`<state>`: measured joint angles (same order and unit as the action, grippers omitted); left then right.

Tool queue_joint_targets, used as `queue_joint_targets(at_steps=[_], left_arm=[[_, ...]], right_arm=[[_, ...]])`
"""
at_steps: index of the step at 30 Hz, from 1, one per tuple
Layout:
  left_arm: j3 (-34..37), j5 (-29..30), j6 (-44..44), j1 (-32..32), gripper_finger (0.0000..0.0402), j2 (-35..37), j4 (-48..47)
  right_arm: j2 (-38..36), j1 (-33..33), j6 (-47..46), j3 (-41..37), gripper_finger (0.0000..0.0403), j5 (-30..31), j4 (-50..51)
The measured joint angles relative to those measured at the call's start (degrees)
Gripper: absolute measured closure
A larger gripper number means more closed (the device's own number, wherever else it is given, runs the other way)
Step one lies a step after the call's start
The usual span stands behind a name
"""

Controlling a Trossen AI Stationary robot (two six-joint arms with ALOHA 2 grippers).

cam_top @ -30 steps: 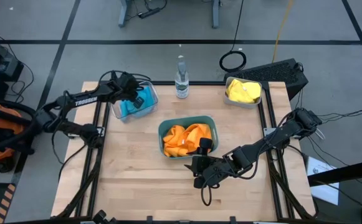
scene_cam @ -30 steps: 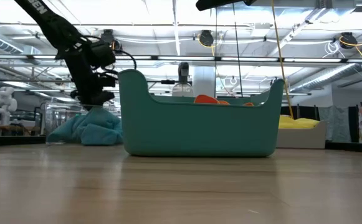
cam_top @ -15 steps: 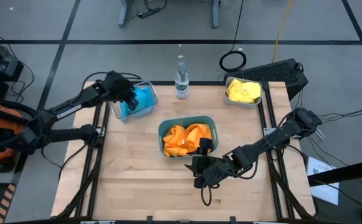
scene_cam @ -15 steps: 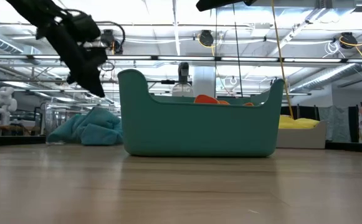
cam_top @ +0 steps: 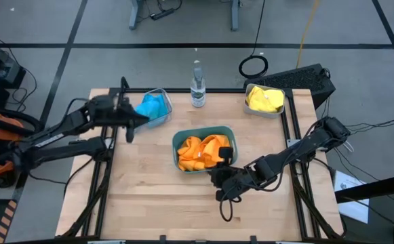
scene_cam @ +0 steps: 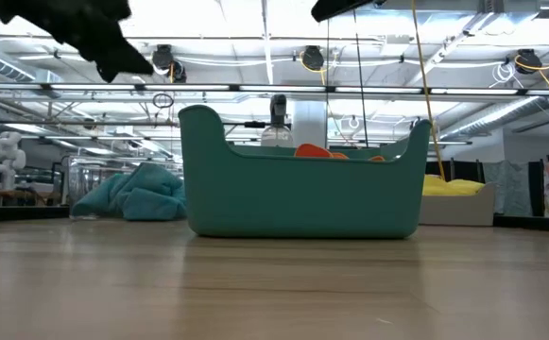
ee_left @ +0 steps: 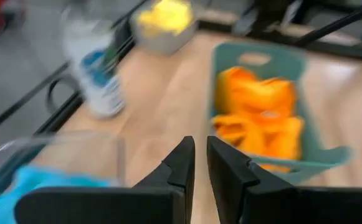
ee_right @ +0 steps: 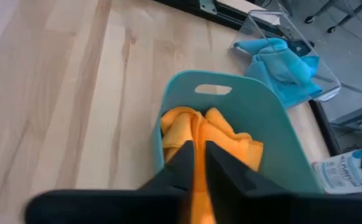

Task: Sort microfiber towel by color & place in baskets
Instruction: Return to Home Position

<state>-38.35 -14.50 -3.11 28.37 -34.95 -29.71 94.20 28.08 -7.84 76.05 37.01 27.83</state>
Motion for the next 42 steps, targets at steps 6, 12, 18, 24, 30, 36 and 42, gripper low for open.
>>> queue_joint_targets(at_steps=[6,12,18,24,30,36,42], left_arm=[[9.3,0.0,4.2,-10.3,0.0363,9.4,10.6],[16.1,3.6,4.2,-17.4,0.0396,11.9,20.1],[20.4,10.8,3.1,-21.4,0.0399,11.5,23.6],[24.5,11.0,2.6,-23.8,0.04,11.5,28.8],[26.6,12.7,2.9,-25.2,0.0401,11.5,31.3],[28.5,11.6,-2.9,-25.6,0.0401,11.5,33.8],[32.7,11.4,-4.7,-25.6,0.0401,11.5,42.9]], right_arm=[[-3.1,-0.3,2.0,0.0,0.0388,0.3,3.0],[-7.3,-0.7,1.5,0.0,0.04,0.4,9.5],[-9.7,-0.4,-4.8,-1.2,0.0401,5.0,12.4],[-13.1,-0.3,-6.6,-11.3,0.0402,9.1,4.7],[-23.3,0.1,-8.3,-26.1,0.0402,9.2,-6.9],[-36.0,0.1,0.2,-42.7,0.0402,4.1,-26.4],[-45.5,-1.3,6.0,-54.3,0.0403,-0.7,-38.4]])
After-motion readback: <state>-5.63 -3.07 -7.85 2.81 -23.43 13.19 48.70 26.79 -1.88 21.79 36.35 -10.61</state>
